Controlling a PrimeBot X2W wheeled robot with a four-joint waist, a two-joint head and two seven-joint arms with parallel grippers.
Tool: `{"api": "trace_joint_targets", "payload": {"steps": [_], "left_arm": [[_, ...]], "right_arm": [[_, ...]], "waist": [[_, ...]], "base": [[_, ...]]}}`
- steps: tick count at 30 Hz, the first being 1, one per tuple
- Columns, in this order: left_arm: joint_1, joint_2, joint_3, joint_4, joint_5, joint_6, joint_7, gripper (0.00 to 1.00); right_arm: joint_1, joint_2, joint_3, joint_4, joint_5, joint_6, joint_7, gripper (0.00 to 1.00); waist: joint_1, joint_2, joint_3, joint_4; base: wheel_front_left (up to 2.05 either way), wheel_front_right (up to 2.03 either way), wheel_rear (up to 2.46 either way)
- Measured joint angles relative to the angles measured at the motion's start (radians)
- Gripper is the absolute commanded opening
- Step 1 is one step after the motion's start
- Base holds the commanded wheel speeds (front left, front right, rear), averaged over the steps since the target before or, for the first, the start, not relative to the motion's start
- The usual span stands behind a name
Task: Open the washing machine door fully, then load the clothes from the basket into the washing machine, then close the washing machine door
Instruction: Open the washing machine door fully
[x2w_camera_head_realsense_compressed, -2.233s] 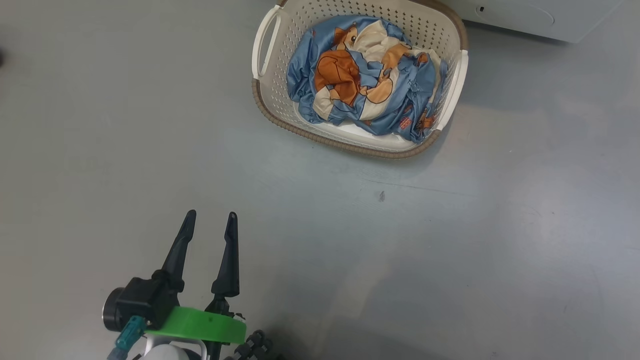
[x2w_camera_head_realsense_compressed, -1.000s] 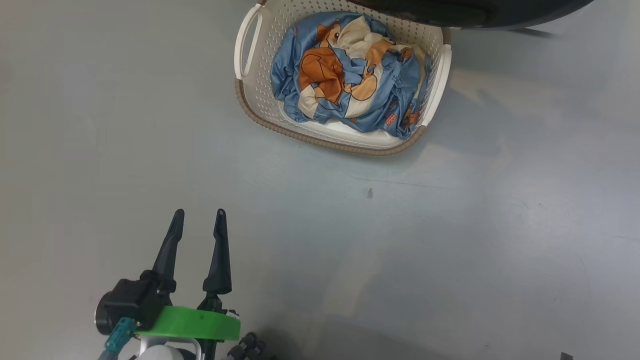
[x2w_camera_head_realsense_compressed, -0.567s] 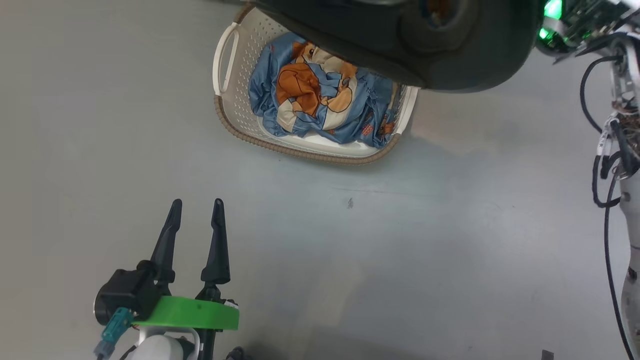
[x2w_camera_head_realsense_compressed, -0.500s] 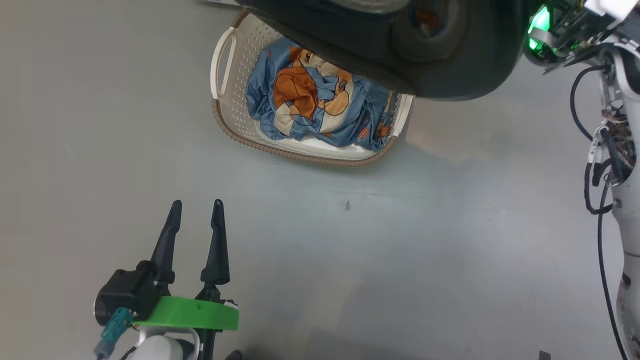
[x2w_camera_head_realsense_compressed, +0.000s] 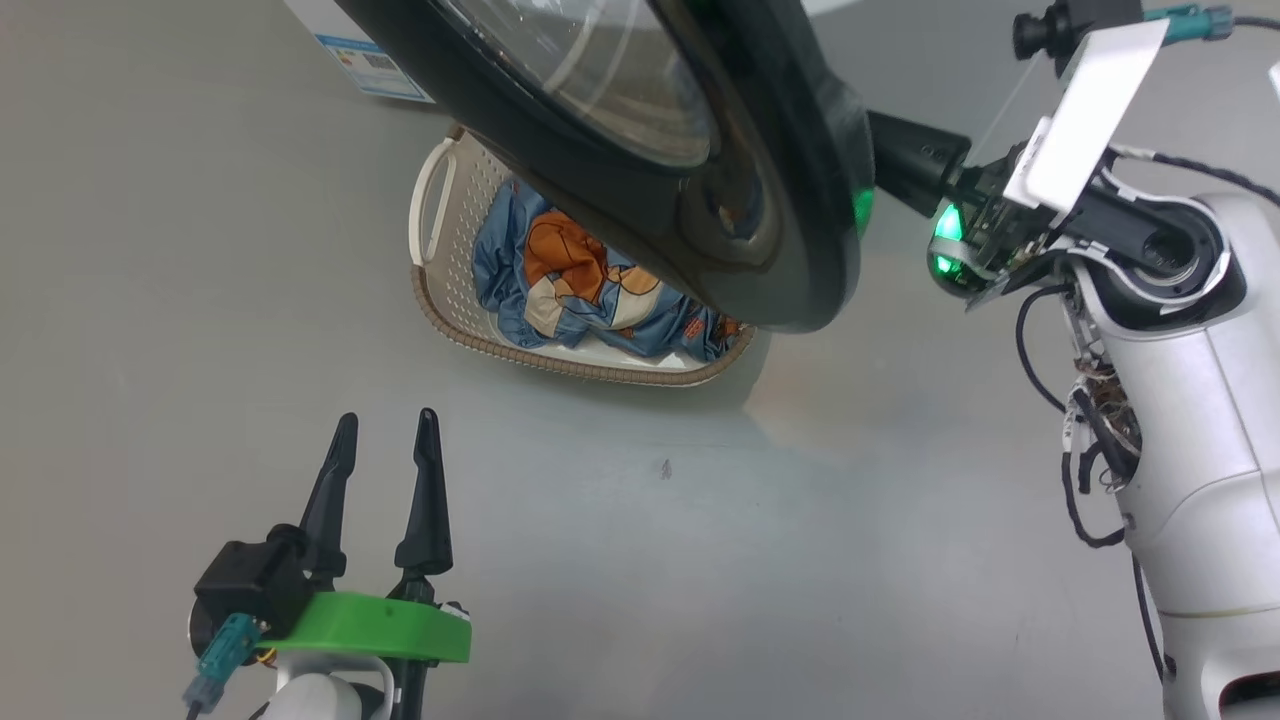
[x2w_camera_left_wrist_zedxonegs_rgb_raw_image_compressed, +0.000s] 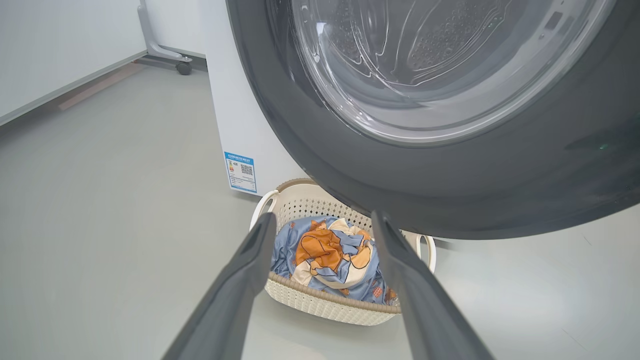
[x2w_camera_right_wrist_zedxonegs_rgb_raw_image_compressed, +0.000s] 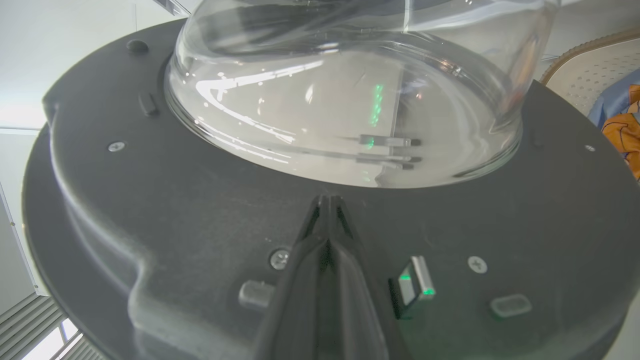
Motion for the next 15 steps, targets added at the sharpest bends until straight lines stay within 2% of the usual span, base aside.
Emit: {"api": "trace_joint_targets", "payload": {"steps": [7,15], "left_arm": [[0.005,0.000,0.001,0.021,-0.002,-0.001,0.000,1.00],[0.017,0.000,-0.001,0.031,-0.006,-0.009,0.000,1.00]], "right_arm": [[0.061,0.044,0.030,0.007,0.000,0.000,0.000,0.00],[0.127,0.052,0.046,0.020,0.002,0.000,-0.002,0.00]], "waist": [[-0.0001,0.0000,-0.073,-0.009],[-0.0001,0.0000,-0.154,-0.009]], "base": [[0.00,0.00,0.00],[0.00,0.00,0.00]]}}
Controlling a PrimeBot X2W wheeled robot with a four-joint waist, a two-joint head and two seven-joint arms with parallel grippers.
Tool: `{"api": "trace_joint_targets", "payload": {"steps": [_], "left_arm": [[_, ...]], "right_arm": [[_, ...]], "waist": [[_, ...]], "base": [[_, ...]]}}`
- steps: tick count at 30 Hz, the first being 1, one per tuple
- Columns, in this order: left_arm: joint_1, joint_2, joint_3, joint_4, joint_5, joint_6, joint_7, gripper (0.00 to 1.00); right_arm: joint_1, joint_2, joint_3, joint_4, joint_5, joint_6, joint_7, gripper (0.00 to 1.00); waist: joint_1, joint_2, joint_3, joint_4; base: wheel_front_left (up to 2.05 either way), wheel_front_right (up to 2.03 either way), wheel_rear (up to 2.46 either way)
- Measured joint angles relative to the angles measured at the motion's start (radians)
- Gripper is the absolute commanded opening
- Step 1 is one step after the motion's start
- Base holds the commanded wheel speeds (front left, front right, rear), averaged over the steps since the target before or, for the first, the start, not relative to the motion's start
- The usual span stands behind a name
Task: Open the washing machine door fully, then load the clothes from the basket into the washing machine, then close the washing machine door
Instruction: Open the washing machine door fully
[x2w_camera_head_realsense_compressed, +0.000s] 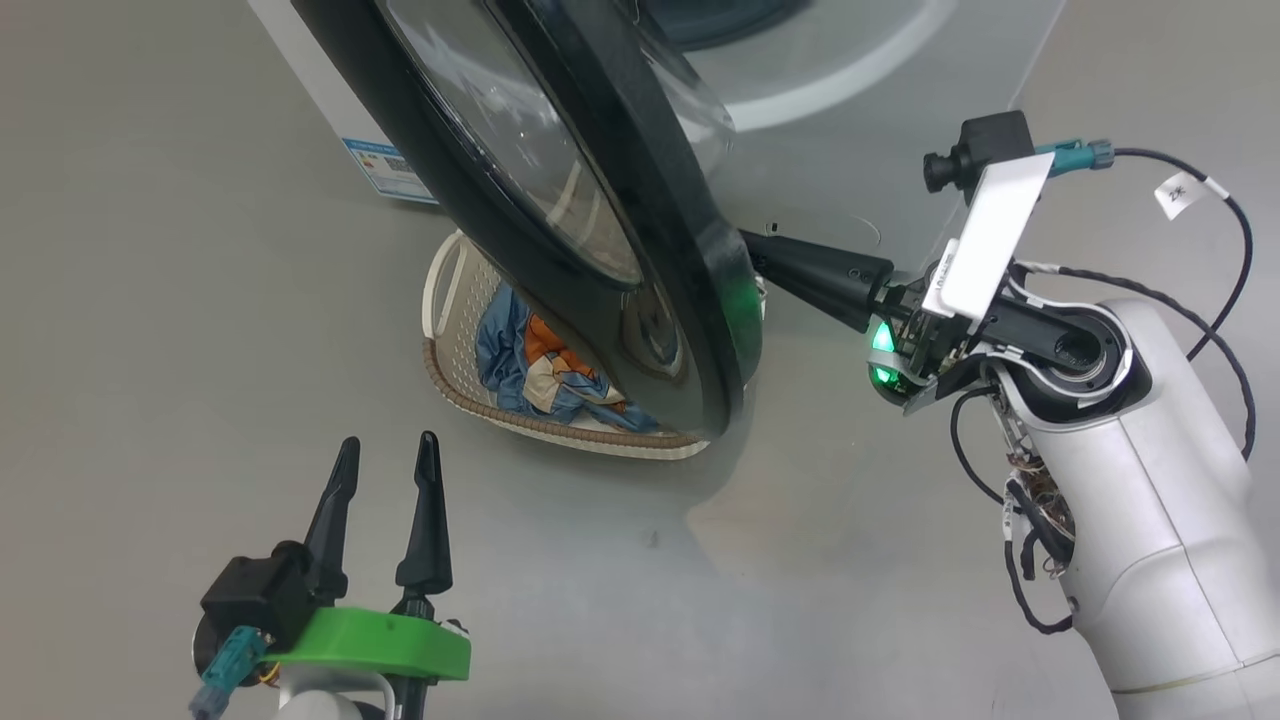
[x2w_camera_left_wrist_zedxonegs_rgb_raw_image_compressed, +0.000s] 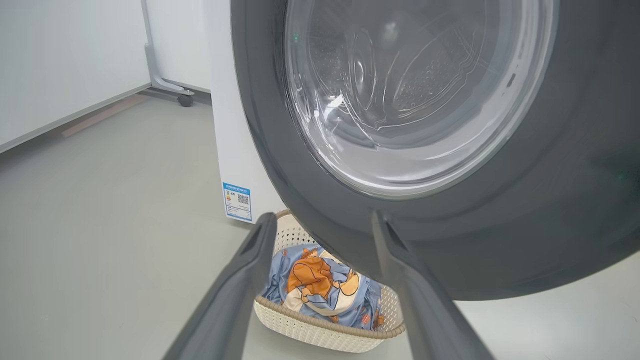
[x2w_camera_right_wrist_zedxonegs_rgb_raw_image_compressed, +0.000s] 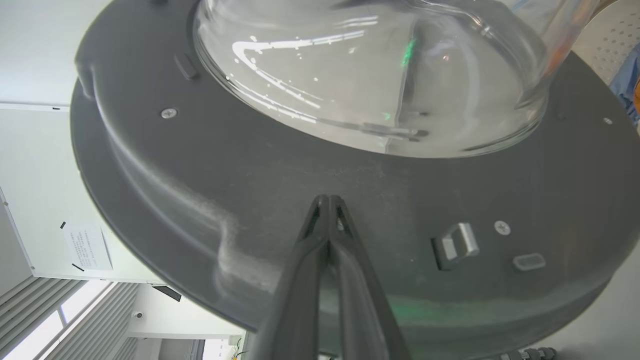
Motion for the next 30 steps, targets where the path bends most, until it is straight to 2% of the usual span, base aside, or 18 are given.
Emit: {"api": "trace_joint_targets", "payload": {"steps": [17,30], "left_arm": [[0.049,0.001,-0.004,0.017,-0.020,-0.009,0.000,1.00],[0.077,0.002,-0.026,0.022,-0.022,-0.015,0.000,1.00]], "right_arm": [[0.087,0.024,0.045,0.005,0.013,0.000,-0.044,0.00],[0.120,0.032,0.080,0.023,0.013,0.000,-0.113,0.00]], "waist": [[0.0000,0.0000,-0.125,0.048],[0.0000,0.0000,-0.184,0.129]], "base": [[0.00,0.00,0.00],[0.00,0.00,0.00]]}}
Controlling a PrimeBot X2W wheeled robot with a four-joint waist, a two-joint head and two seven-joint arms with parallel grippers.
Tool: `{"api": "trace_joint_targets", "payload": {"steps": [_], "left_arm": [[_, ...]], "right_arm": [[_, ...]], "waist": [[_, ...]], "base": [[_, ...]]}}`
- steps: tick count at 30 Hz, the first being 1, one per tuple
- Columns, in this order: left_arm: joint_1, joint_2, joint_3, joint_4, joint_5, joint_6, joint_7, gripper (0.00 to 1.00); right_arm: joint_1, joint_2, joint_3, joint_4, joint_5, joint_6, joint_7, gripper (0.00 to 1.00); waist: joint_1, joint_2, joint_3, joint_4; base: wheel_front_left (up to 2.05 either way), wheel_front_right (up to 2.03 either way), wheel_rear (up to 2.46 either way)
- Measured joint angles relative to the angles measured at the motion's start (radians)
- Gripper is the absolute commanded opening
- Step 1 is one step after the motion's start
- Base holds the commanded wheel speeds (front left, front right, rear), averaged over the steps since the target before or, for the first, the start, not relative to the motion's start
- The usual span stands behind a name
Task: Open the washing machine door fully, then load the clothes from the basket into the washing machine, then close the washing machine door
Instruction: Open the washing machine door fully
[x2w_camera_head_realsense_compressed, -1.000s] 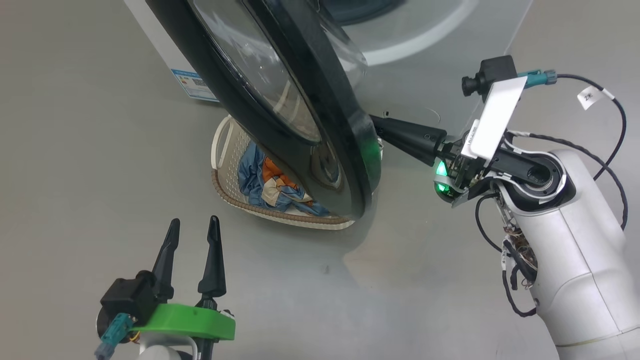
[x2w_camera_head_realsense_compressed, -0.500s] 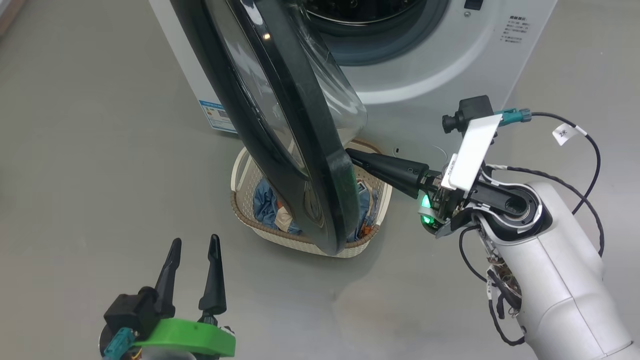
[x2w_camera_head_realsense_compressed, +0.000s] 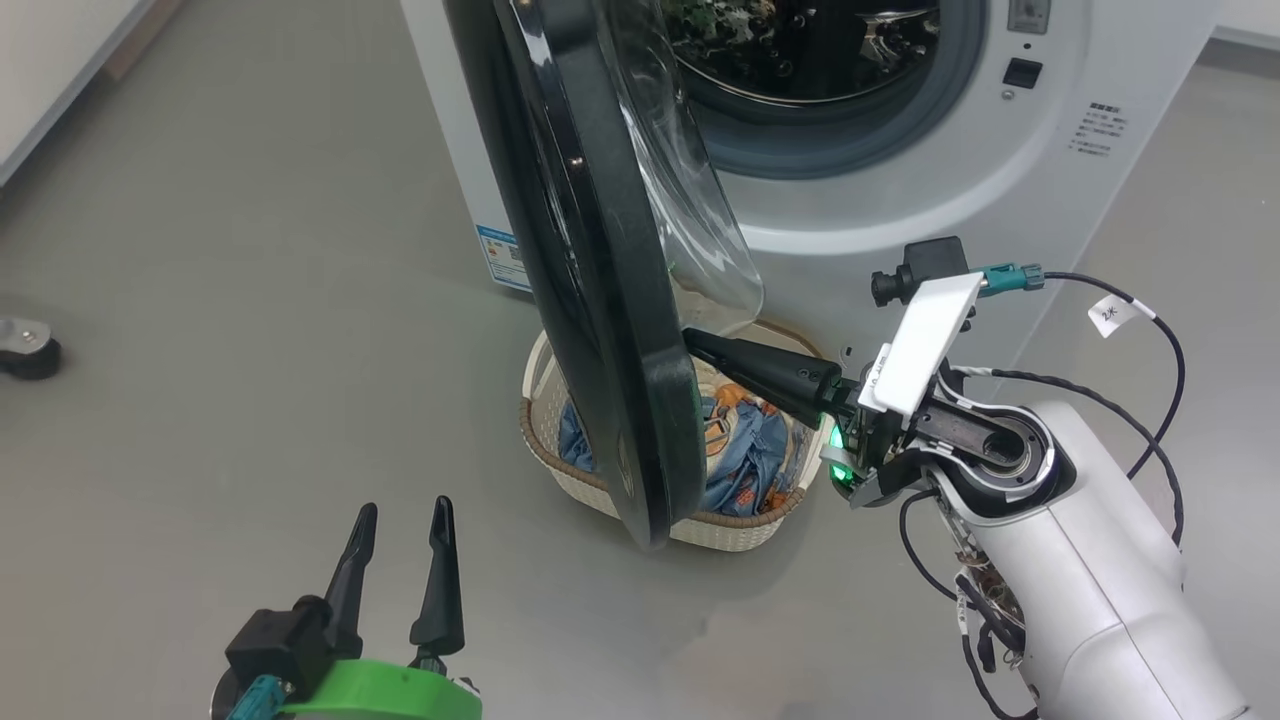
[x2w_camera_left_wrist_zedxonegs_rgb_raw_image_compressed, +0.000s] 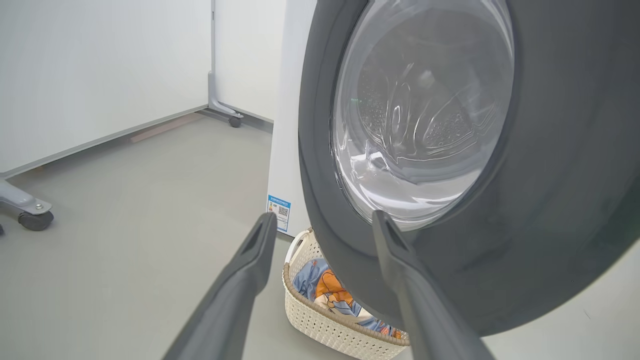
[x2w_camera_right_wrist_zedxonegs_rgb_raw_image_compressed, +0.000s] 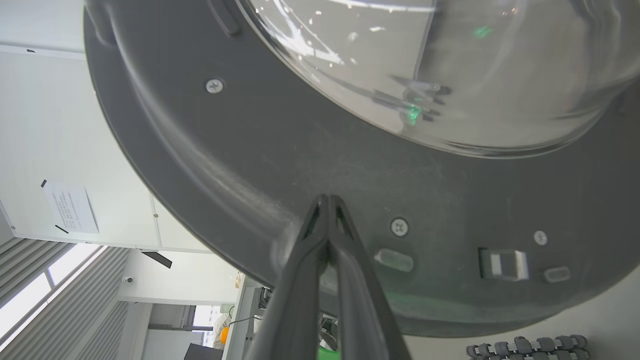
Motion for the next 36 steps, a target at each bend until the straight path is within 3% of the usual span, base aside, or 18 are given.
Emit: {"api": "trace_joint_targets", "payload": {"steps": [17,29,30,32,33,34,36], "left_arm": [[0.030,0.001,0.017,0.005,0.001,-0.005,0.000,1.00],[0.062,0.002,0.106,-0.005,0.011,-0.003,0.000,1.00],[0.062,0.002,0.113,-0.009,0.011,-0.003,0.000,1.00],[0.062,0.002,0.129,-0.015,0.012,-0.003,0.000,1.00],[0.062,0.003,0.134,-0.018,0.013,-0.003,0.000,1.00],[0.062,0.002,0.140,-0.021,0.013,-0.003,0.000,1.00],[0.062,0.002,0.154,-0.025,0.013,-0.003,0.000,1.00]], "right_arm": [[0.026,0.003,0.058,0.023,0.044,0.000,-0.100,0.00],[0.033,0.006,0.105,0.019,0.039,0.000,-0.148,0.00],[0.033,0.006,0.104,0.016,0.024,0.000,-0.154,0.04],[0.033,0.008,0.100,0.010,-0.013,0.000,-0.173,0.48],[0.033,0.007,0.096,0.006,-0.029,0.000,-0.183,0.83],[0.033,0.007,0.094,0.000,-0.043,0.000,-0.190,1.00],[0.033,0.003,0.091,-0.018,-0.074,0.000,-0.211,1.00]], "waist": [[0.0000,0.0000,-0.067,0.104],[0.0000,0.0000,-0.106,0.073],[0.0000,0.0000,-0.107,0.067],[0.0000,0.0000,-0.110,0.053],[0.0000,0.0000,-0.111,0.045],[0.0000,0.0000,-0.113,0.038],[0.0000,0.0000,-0.115,0.022]], "base": [[0.00,0.00,0.00],[0.00,0.00,0.00],[0.00,0.00,0.00],[0.00,0.00,0.00],[0.00,0.00,0.00],[0.00,0.00,0.00],[0.00,0.00,0.00]]}}
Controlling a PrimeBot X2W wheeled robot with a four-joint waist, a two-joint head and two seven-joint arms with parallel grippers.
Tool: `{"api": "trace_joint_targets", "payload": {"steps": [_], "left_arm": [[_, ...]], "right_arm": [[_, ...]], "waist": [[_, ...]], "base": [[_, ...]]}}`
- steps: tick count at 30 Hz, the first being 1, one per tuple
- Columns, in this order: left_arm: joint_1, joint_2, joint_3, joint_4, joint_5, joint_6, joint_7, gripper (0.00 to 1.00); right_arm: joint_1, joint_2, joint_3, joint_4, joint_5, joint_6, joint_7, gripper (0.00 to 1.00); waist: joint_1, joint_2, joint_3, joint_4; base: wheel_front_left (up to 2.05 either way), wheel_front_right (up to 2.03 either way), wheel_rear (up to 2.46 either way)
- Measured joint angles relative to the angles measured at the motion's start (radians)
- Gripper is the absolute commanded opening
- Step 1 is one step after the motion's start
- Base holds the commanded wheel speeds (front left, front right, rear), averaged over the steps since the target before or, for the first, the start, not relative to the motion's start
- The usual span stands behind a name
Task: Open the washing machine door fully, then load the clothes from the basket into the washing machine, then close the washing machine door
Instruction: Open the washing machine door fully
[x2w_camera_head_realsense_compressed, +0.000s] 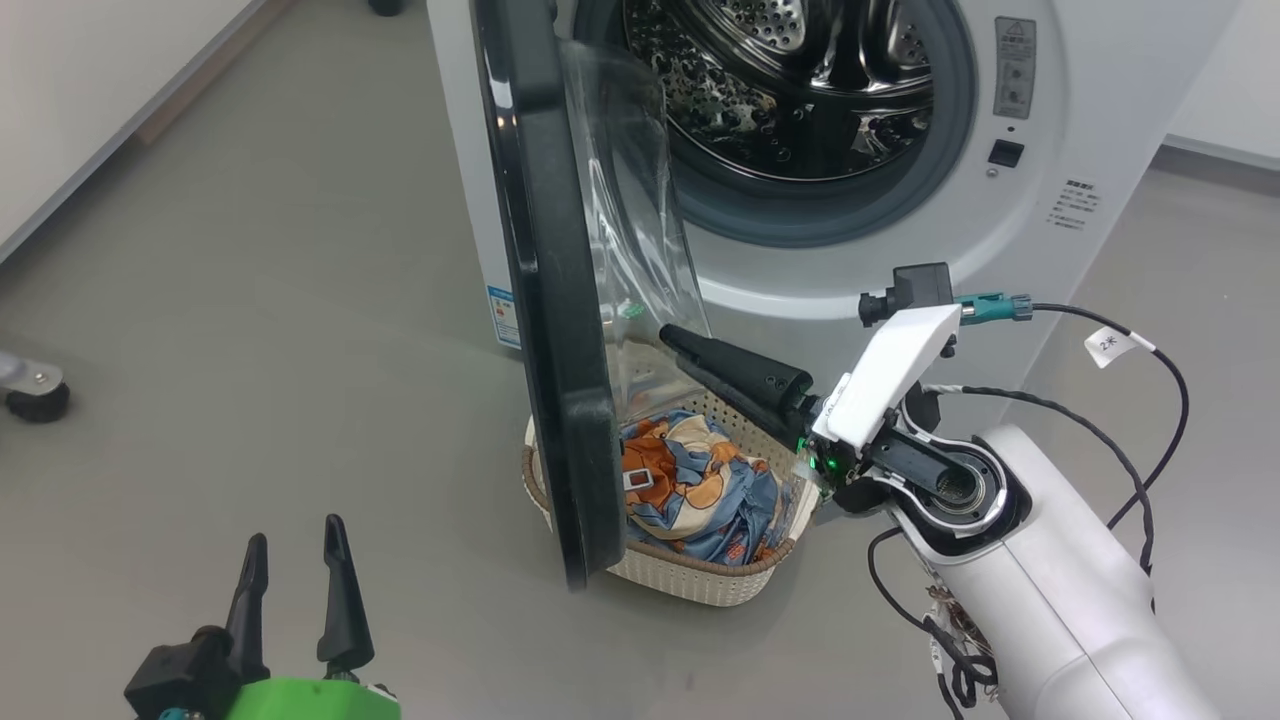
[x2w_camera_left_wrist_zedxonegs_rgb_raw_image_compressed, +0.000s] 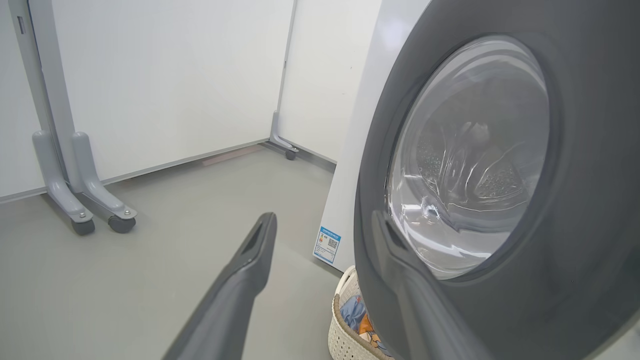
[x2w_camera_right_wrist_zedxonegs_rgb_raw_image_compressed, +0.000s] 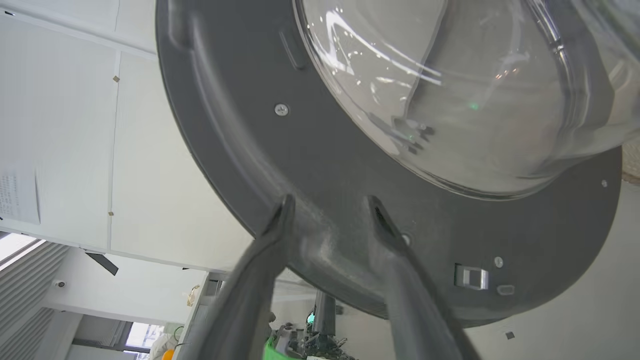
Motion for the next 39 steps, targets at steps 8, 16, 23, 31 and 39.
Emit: {"api": "trace_joint_targets", "payload": {"steps": [8,16,23,31,39], "left_arm": [[0.000,0.000,0.025,-0.011,0.007,0.006,0.000,1.00],[0.005,-0.001,0.065,-0.027,0.016,0.006,0.000,1.00],[0.030,-0.001,0.093,-0.026,0.053,-0.006,0.000,1.00],[0.049,-0.001,0.123,-0.024,0.077,-0.018,0.000,1.00],[0.064,-0.001,0.131,-0.005,0.087,-0.034,0.000,1.00]], "right_arm": [[-0.001,-0.104,-0.015,-0.108,-0.178,0.000,-0.137,1.00],[0.027,-0.273,-0.010,-0.169,-0.465,0.000,-0.369,1.00],[0.108,-0.394,-0.007,-0.125,-0.698,0.000,-0.587,1.00],[0.193,-0.407,-0.017,-0.059,-0.813,0.000,-0.757,1.00],[0.272,-0.406,-0.054,-0.017,-0.890,-0.053,-0.768,1.00]], "waist": [[0.0000,0.0000,-0.006,-0.063],[0.0000,0.0000,-0.003,-0.113],[0.0000,0.0000,0.002,-0.165],[0.0000,0.0000,0.001,-0.222],[0.0000,0.0000,-0.005,-0.283]], "base": [[0.00,0.00,0.00],[0.00,0.00,0.00],[0.00,0.00,0.00],[0.00,0.00,0.00],[0.00,0.00,0.00]]}}
